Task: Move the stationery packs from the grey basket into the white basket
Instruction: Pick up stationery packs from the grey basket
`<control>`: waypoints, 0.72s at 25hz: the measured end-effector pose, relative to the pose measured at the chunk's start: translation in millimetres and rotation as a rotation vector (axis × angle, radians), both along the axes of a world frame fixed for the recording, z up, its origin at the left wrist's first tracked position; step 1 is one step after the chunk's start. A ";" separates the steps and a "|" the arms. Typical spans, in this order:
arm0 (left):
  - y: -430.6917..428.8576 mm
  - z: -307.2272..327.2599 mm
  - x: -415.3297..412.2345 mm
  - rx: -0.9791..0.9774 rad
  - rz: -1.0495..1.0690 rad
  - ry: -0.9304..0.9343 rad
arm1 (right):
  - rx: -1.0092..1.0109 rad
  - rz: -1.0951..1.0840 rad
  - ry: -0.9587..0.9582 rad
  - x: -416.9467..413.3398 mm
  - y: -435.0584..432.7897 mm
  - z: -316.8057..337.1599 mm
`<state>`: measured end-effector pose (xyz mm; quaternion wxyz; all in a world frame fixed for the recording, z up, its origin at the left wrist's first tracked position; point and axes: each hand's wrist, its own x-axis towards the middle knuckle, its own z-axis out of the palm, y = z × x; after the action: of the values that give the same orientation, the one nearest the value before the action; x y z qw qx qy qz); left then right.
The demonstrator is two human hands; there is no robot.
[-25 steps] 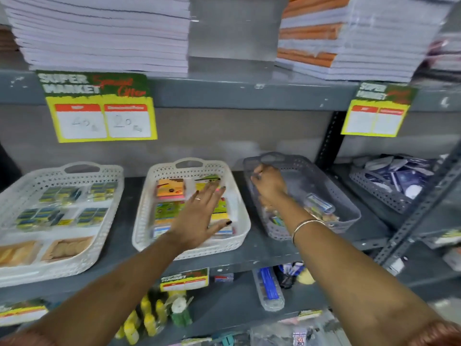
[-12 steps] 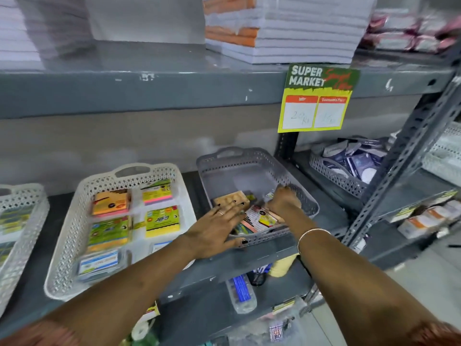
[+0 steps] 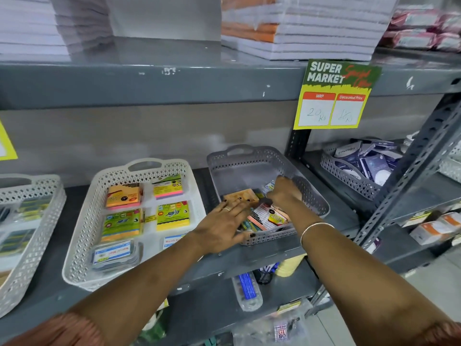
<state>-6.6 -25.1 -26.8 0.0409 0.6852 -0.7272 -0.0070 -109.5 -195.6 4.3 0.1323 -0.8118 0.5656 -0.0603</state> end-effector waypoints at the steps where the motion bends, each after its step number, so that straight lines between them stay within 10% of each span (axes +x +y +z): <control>1: 4.3 2.2 1.5 -0.022 0.030 0.023 | -0.009 0.017 -0.013 4.4 3.8 4.4; 12: 167.3 13.0 68.1 -0.036 0.621 0.022 | 0.004 0.519 -0.213 92.3 130.3 34.9; 18: 191.5 -3.8 50.1 -0.070 0.802 0.101 | 0.079 0.814 0.126 94.2 176.1 -5.9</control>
<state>43.5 166.3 -30.6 0.0995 0.9116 -0.3989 0.0006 -15.3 -19.5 -1.7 0.1415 -0.9655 0.2074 0.0686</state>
